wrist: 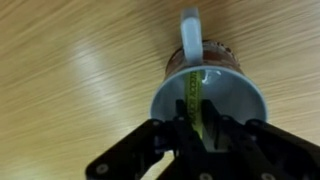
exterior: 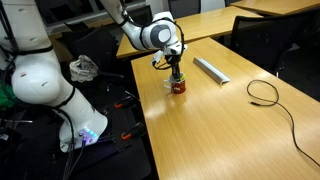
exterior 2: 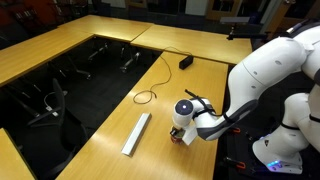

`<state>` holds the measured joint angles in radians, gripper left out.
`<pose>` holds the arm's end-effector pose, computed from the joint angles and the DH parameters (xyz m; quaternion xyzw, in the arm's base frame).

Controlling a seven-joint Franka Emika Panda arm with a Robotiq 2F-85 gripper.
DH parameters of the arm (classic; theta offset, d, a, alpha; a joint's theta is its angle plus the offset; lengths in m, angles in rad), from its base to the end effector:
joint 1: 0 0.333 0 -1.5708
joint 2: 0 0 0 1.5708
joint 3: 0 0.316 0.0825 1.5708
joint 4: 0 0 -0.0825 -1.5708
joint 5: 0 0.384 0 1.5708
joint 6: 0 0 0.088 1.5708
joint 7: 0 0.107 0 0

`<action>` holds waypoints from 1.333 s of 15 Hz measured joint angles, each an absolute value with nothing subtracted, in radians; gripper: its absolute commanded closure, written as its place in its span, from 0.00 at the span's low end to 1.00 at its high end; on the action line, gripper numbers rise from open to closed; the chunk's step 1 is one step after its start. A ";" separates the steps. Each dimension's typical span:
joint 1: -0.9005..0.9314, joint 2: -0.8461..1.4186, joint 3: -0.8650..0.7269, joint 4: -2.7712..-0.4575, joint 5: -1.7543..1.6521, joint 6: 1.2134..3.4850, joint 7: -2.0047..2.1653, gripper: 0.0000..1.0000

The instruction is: Take the marker out of the mug and put it on the table

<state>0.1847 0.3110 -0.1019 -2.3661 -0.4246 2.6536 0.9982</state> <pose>0.5020 0.0511 0.1926 0.9587 -0.2611 0.0461 0.1029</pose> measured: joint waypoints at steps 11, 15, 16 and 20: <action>0.169 0.136 -0.065 -2.381 -0.253 2.570 0.755 0.95; 0.090 0.009 -0.056 -2.363 -0.154 2.315 0.430 0.95; 0.064 -0.004 -0.060 -2.359 -0.156 2.262 0.361 0.95; -0.027 0.032 -0.091 -2.370 -0.192 2.218 0.111 0.95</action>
